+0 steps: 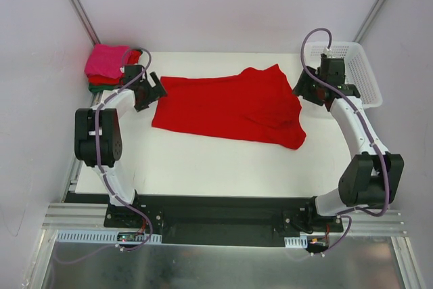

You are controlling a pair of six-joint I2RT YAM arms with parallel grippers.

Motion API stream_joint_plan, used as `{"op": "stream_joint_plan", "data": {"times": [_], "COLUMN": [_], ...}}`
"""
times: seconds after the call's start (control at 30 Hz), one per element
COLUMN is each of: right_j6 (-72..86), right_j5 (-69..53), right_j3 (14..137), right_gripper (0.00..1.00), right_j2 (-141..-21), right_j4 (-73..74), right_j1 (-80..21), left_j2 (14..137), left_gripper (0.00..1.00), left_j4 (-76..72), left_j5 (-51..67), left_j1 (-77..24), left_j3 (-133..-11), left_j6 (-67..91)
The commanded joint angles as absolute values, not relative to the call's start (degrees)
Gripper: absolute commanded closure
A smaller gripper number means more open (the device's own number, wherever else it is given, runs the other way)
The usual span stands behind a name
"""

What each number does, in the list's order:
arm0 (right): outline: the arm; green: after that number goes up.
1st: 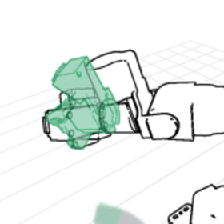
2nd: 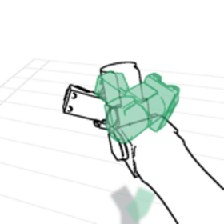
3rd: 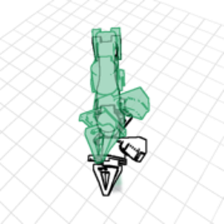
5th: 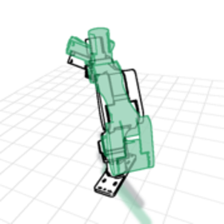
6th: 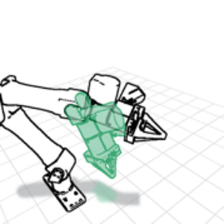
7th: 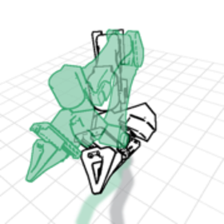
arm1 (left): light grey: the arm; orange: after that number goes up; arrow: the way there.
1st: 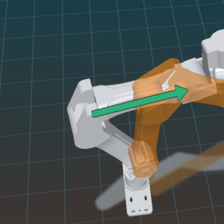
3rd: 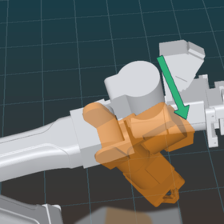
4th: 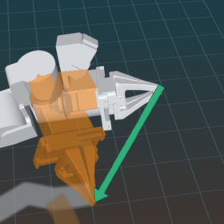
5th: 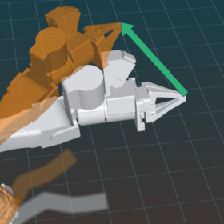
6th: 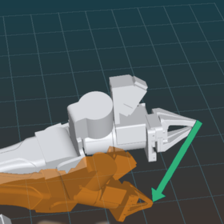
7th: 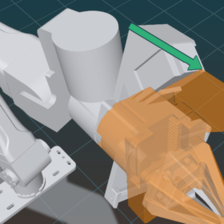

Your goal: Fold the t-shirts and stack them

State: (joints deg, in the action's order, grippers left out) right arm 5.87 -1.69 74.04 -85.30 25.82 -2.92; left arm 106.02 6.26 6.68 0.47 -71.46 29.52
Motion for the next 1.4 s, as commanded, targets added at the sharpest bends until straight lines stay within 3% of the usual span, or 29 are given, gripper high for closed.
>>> {"op": "stream_joint_plan", "data": {"times": [0.0, 0.23, 0.27, 0.33, 0.4, 0.43, 0.47, 0.53, 1.37], "right_j6": [4.75, 5.54, 5.62, 5.89, 6.06, 6.06, 6.15, 6.41, 5.80], "right_j5": [-1.05, -4.92, -5.70, -5.80, -4.93, -4.57, -3.87, -3.43, -1.41], "right_j3": [74.36, 69.00, 68.12, 65.41, 63.99, 63.29, 63.19, 63.02, 65.39], "right_gripper": [0.35, 0.36, 0.37, 0.50, 0.71, 0.77, 0.91, 0.99, 0.99], "right_j2": [-78.85, -75.24, -75.06, -74.97, -75.67, -76.11, -77.51, -79.09, -98.26], "right_j4": [25.57, 28.30, 28.21, 27.34, 26.29, 25.93, 25.75, 24.97, 21.45], "right_j1": [-4.39, -7.20, -7.73, -9.92, -12.55, -13.53, -14.32, -16.25, -23.91], "left_j2": [96.44, 84.12, 82.98, 80.69, 80.68, 81.12, 81.82, 83.84, 97.64], "left_gripper": [0.01, 0.03, 0.10, 0.36, 0.59, 0.78, 0.86, 1.00, 1.00], "left_j4": [4.92, 3.08, 2.55, 1.23, 0.09, 0.17, 0.18, 0.18, -2.29], "left_j5": [3.52, 2.37, 1.94, 0.27, 0.26, 0.26, -1.39, -2.11, -4.48], "left_j1": [0.79, 0.18, -2.00, -3.94, -7.02, -7.99, -9.13, -12.12, -16.08], "left_j3": [-67.25, -57.05, -54.78, -52.92, -51.42, -51.50, -51.94, -52.29, -56.87], "left_j6": [30.32, 31.64, 31.12, 30.59, 30.15, 29.80, 29.36, 29.27, 25.75]}}
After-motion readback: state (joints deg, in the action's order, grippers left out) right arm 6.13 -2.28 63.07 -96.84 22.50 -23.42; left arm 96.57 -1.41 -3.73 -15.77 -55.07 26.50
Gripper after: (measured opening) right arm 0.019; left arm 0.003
